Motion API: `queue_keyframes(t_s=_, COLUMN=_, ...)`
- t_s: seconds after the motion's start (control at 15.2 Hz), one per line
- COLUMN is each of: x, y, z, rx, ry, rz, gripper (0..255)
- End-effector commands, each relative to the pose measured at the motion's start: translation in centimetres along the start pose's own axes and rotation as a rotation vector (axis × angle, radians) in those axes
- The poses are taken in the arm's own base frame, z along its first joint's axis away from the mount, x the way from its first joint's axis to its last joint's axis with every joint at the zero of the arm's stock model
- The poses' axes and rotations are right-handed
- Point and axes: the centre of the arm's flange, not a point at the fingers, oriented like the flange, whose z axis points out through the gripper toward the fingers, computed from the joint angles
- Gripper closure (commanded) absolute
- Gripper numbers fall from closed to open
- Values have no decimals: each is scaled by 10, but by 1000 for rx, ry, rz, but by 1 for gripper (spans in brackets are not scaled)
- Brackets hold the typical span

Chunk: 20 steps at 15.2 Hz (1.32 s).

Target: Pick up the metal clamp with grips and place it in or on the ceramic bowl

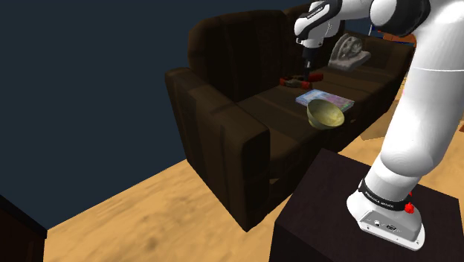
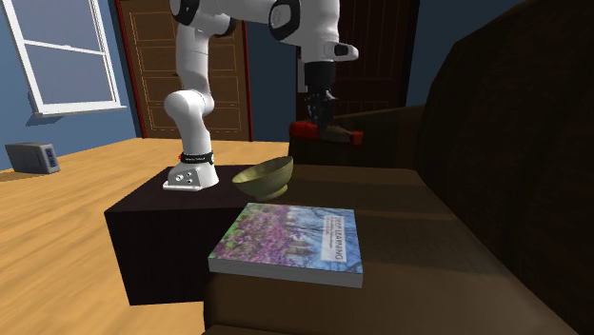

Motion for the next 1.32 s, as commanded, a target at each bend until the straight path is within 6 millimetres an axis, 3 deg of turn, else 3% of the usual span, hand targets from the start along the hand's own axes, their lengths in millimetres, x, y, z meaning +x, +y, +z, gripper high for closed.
queue_keyframes(t_s=0.0, x=-20, y=-16, z=0, rx=0, ry=0, rz=-1, gripper=255)
queue_keyframes(t_s=0.46, x=-93, y=-72, z=-7, rx=0, ry=0, rz=-1, gripper=255)
queue_keyframes(t_s=0.53, x=-111, y=-86, z=-9, rx=0, ry=0, rz=-1, gripper=255)
queue_keyframes(t_s=1.25, x=-112, y=-88, z=49, rx=0, ry=0, rz=-1, gripper=255)
